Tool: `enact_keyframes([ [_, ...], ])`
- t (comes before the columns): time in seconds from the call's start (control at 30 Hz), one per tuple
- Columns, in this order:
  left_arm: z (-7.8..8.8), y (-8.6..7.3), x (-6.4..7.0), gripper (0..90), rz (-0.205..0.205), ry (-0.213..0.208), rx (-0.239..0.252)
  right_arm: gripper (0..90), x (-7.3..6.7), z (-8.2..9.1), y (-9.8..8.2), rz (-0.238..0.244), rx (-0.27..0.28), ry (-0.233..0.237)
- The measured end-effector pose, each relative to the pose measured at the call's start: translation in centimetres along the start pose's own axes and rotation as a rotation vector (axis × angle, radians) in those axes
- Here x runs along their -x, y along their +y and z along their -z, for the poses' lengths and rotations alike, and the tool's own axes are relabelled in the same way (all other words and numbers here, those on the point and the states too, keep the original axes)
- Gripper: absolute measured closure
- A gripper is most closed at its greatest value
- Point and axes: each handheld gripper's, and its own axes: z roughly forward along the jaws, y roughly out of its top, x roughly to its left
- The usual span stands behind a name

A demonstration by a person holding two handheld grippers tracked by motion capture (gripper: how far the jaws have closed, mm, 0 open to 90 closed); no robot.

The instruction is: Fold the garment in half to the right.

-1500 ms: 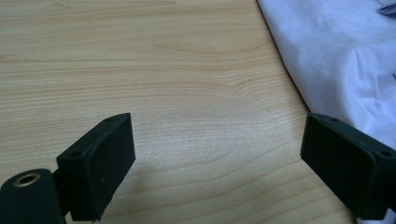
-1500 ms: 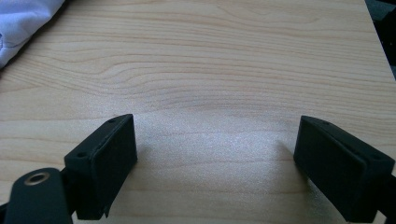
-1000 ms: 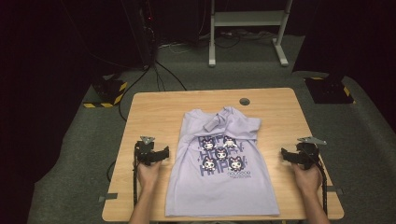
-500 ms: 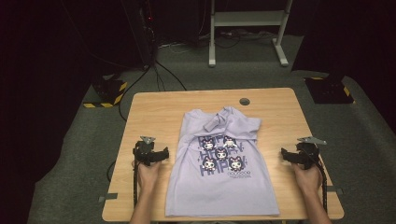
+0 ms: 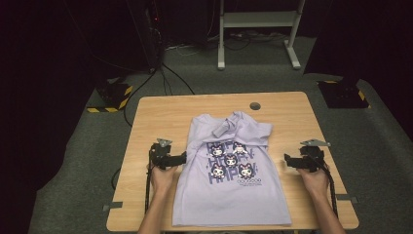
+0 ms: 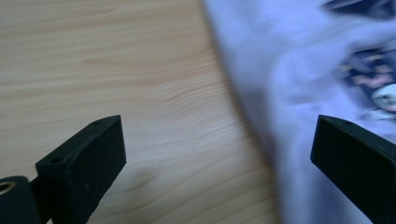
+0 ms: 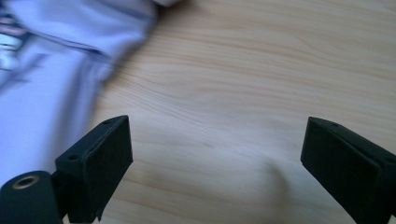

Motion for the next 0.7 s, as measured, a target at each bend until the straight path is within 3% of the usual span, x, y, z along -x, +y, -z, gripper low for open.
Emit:
enact_keyframes([
  [0.03, -0.1, 0.2, 0.6, 4.1, -0.005, -0.014, 0.015, 9.0, -0.8, -0.1, 0.3, 0.010, 0.004, 0.022],
  [0.1, -0.4, 0.7, 1.7, 4.8, -0.014, -0.052, 0.001, 9.6, -2.3, -0.3, 0.8, 0.041, 0.006, 0.062],
  [0.17, -0.7, 1.0, 3.0, 4.7, -0.044, -0.071, 0.003, 10.7, -3.8, -0.7, 1.3, 0.070, 0.008, 0.099],
  [0.3, -0.9, 1.6, 6.0, 5.2, -0.110, -0.160, 0.012, 13.4, -6.6, -1.2, 1.9, 0.109, 0.019, 0.178],
  [0.4, -1.4, 1.8, 8.3, 5.7, -0.167, -0.202, -0.009, 14.0, -8.3, -1.5, 2.3, 0.134, 0.020, 0.225],
  [0.53, -2.7, 1.7, 10.3, 5.9, -0.224, -0.202, -0.053, 15.2, -10.5, -2.1, 2.6, 0.170, 0.013, 0.265],
  [0.7, -4.3, 1.2, 10.8, 6.0, -0.236, -0.187, -0.121, 16.2, -12.1, -3.2, 2.5, 0.197, -0.016, 0.293],
])
